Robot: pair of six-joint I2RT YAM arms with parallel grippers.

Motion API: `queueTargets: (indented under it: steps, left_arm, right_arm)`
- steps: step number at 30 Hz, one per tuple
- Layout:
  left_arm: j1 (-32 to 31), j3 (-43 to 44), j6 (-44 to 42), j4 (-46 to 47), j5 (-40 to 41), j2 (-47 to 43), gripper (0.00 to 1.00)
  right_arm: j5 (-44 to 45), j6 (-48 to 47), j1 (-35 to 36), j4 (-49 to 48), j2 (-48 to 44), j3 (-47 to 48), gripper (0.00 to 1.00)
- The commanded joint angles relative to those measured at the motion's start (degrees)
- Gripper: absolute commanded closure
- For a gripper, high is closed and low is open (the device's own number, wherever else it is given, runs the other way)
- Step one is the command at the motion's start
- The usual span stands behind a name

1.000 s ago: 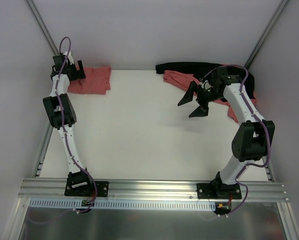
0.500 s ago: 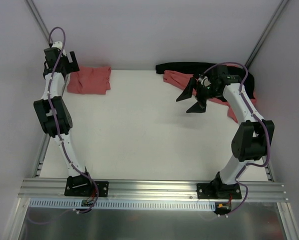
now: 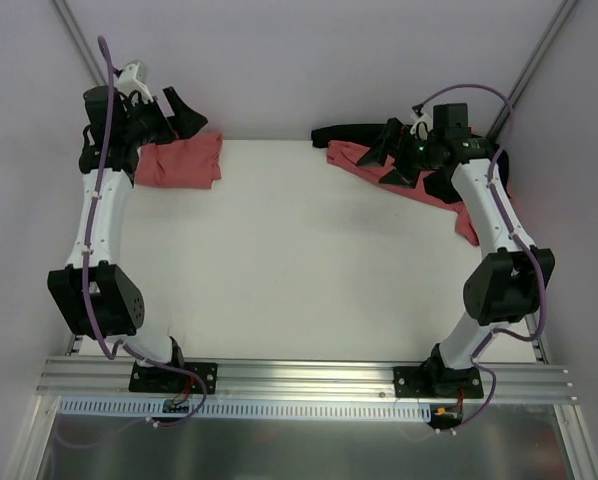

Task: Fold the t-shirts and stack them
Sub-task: Put the neatly folded tshirt into the corner of the board with the left arm

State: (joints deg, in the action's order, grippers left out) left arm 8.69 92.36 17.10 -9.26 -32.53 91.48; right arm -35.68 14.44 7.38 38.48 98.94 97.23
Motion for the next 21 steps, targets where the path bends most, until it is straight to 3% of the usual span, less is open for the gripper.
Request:
queueTargets:
  steps: [1,4,8,9,10,11,13,17,21]
  left_arm:
    - [-0.9,-4.2,3.1,1.1,-7.1,-7.2,0.01]
    - [-0.8,-11.1,4.5,1.6,-6.3,-12.6,0.01]
    - [-1.1,-13.8,2.1,0.6,-9.1,-18.3,0.01]
    - [-2.0,-11.1,0.6,-4.9,-6.3,-18.8,0.01]
    - [-5.3,-9.4,-1.7,-9.0,3.6,-19.1,0.01]
    - [-7.0,-8.2,-8.2,-11.8,7.6,-19.7,0.01]
    - [-10.0,-9.5,-12.6,-14.7,16.3,-22.2,0.01]
    - [-10.0,-12.5,-11.7,-13.5,18.6,-26.6,0.01]
    - [-10.0,-14.7,-10.1,-13.1,18.0,-29.7,0.01]
  right_arm:
    - [3.7,-5.2,0.2,-0.9,-6.7,4.0,0.01]
    - [6.3,-7.3,0.2,-0.8,-11.1,1.7,0.01]
    - [8.5,-9.0,0.3,1.8,-15.5,-1.2,0.01]
    - [10.5,-9.8,0.4,2.4,-17.4,-1.9,0.0]
    - [12.5,-10.7,0.6,3.7,-18.4,-2.4,0.01]
    - [16.6,-13.3,1.2,4.2,-19.6,-2.8,0.01]
    - [25.4,-18.6,3.2,6.8,-23.4,-3.6,0.01]
    - [33.9,-22.9,5.5,9.7,-25.6,-4.2,0.0]
    - [34.4,-24.0,6.2,8.6,-28.9,-7.8,0.0]
